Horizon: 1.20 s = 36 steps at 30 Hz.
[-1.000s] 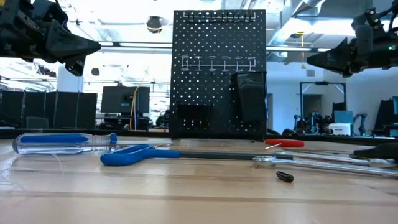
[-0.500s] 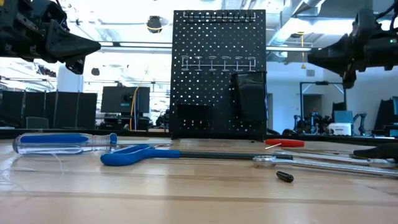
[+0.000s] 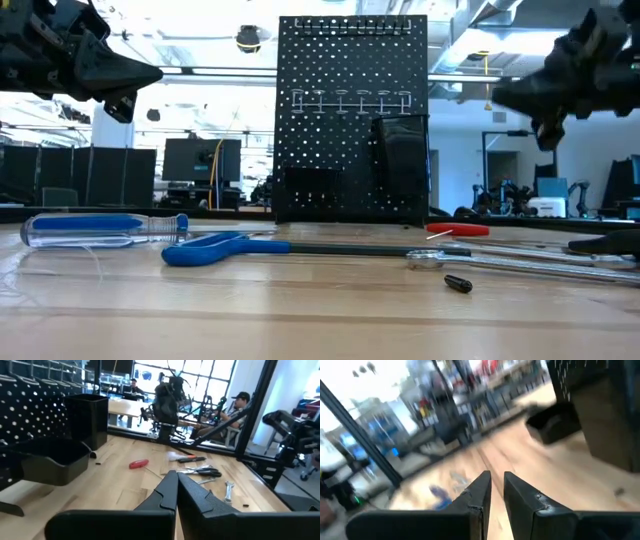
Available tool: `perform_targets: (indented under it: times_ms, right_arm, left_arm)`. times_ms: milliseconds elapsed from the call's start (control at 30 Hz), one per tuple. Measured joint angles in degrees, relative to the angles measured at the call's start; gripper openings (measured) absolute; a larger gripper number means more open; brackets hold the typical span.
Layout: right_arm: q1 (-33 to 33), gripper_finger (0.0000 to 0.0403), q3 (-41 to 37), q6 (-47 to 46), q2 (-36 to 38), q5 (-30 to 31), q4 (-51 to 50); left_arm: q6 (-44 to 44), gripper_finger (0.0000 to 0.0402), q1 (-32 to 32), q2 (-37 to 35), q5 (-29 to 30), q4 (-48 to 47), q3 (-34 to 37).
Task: Hang tools onto peg board
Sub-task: Hang the red T handle allen wrench on the pegboard
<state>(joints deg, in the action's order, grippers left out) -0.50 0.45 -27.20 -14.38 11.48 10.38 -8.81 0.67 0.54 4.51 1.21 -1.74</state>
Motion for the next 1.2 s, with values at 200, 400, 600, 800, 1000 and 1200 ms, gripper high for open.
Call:
perform_targets:
  times_ms: [200, 400, 600, 800, 1000, 1200]
  right_arm:
    - [2.18, 0.0075, 3.93, 3.58, -10.99, -1.23, -3.63]
    - [7.31, 0.0136, 12.13, 5.61, -20.93, -8.13, -9.42]
    - [11.65, 0.0224, 23.05, 7.12, -30.30, -18.61, -19.81]
    - [14.83, 0.0269, 33.47, 9.29, -41.56, -20.05, -31.11]
    - [20.90, 0.0272, 34.64, 9.08, -57.52, -25.46, -31.52]
    - [23.39, 0.0272, 34.62, 8.98, -68.11, -25.86, -30.59]
  left_arm:
    - [-0.51, 0.0000, 0.00, 0.00, 2.10, 0.09, 0.00]
    - [-2.77, 0.0000, 0.00, 0.20, 2.73, 1.79, 0.00]
    - [-1.26, 0.0000, 0.00, 1.33, 2.72, 6.44, 0.00]
    - [-1.10, 0.0000, 0.00, 3.37, 4.20, 6.71, 0.00]
    - [-0.25, 0.0000, 0.00, 5.18, 4.57, 6.78, 0.00]
    - [-0.92, 0.0000, 0.00, 6.20, 4.66, 7.04, 0.00]
